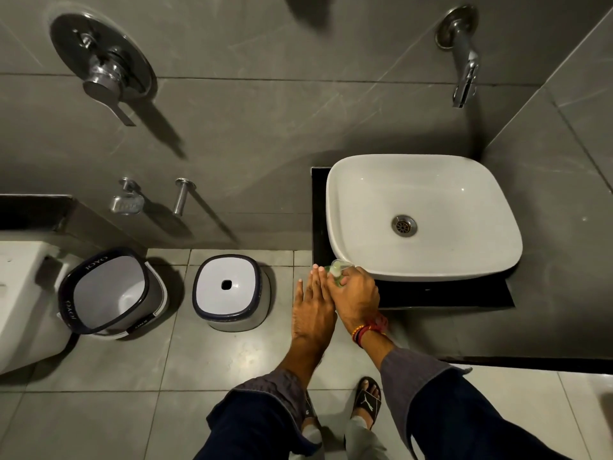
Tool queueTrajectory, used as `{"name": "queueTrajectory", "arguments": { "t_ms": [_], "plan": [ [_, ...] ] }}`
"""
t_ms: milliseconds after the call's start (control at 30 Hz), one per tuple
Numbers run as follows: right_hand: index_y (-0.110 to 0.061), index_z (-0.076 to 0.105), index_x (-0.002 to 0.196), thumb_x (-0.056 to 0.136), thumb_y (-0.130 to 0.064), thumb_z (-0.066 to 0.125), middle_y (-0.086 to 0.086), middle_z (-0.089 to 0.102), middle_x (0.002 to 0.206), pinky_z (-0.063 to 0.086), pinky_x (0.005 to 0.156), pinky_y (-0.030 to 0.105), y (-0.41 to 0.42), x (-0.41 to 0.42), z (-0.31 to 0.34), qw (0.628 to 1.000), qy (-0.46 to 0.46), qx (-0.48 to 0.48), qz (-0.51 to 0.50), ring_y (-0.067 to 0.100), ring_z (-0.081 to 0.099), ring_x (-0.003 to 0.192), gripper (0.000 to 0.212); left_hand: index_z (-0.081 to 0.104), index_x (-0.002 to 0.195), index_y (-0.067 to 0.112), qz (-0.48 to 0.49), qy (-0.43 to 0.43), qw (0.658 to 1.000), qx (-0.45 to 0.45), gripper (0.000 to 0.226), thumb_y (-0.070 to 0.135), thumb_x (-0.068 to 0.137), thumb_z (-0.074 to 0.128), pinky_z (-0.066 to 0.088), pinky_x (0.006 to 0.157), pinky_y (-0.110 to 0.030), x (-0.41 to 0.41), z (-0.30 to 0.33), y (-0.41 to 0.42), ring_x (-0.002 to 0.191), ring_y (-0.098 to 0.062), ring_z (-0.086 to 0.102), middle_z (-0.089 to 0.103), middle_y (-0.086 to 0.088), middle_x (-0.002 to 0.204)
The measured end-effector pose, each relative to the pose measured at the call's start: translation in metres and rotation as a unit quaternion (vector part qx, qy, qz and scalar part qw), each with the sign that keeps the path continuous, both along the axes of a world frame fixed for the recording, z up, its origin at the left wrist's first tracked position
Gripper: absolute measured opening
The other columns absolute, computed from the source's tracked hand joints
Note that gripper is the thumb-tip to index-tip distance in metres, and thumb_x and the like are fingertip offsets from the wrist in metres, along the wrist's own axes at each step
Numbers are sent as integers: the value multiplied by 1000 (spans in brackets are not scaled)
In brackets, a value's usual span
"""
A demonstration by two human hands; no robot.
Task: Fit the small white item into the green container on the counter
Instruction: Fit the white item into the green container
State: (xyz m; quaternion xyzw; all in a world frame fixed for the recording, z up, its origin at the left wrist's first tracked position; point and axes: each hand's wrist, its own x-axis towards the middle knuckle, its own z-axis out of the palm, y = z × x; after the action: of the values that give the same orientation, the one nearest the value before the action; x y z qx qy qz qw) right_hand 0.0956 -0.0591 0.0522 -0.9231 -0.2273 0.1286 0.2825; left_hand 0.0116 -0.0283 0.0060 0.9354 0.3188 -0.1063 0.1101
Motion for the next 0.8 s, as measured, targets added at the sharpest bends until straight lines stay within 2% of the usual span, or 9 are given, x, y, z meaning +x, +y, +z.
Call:
{"name": "queueTrajectory", "arguments": {
  "t_ms": [100,200,300,433,533,633,800],
  "plan": [
    [-11,74,92,84,-57,67,7,74,94,61,73,39,1,4,2,1000,6,-19,-19,28,71,85,47,-12,155,-2,4,2,1000,0,80,27,106,44,5,125,-54,0,1,1,153,-37,-10,-13,-26,164],
    [-13,72,94,81,-63,67,5,72,93,62,72,40,-1,-1,2,1000,-3,7,-22,25,70,83,51,-12,156,0,0,8,1000,2,79,28,107,44,3,125,-53,0,1,0,153,-37,-11,-16,-25,164],
    [-13,73,98,85,-55,68,7,74,96,62,74,40,-1,-5,-1,999,-1,31,-21,26,71,86,44,-15,155,2,-4,11,1000,-1,80,29,107,43,3,125,-53,2,2,1,153,-36,-13,-14,-23,165],
    [-12,73,92,83,-54,71,7,73,95,62,72,39,0,-1,-2,999,4,1,-36,27,71,85,43,-14,155,-1,-2,15,1000,-1,81,29,107,45,5,125,-53,1,3,2,153,-36,-12,-15,-24,164],
    [-12,73,98,82,-52,72,6,73,97,61,73,37,-3,-5,-6,999,8,43,-31,25,70,86,43,-15,155,1,-4,12,1000,3,80,27,107,44,5,125,-53,0,3,1,153,-36,-11,-15,-23,164],
    [-11,75,95,84,-44,74,8,74,95,59,73,34,-2,-6,-10,998,2,58,-39,27,71,86,35,-15,154,0,-4,8,1000,0,80,27,107,43,6,125,-53,1,1,1,153,-36,-12,-15,-23,164],
    [-14,74,94,83,-48,74,8,76,92,62,72,39,-1,-5,-6,998,15,27,-56,28,72,84,36,-17,153,-2,-3,15,1000,6,81,26,107,44,7,125,-53,1,2,0,153,-36,-11,-14,-25,164]
  ]
}}
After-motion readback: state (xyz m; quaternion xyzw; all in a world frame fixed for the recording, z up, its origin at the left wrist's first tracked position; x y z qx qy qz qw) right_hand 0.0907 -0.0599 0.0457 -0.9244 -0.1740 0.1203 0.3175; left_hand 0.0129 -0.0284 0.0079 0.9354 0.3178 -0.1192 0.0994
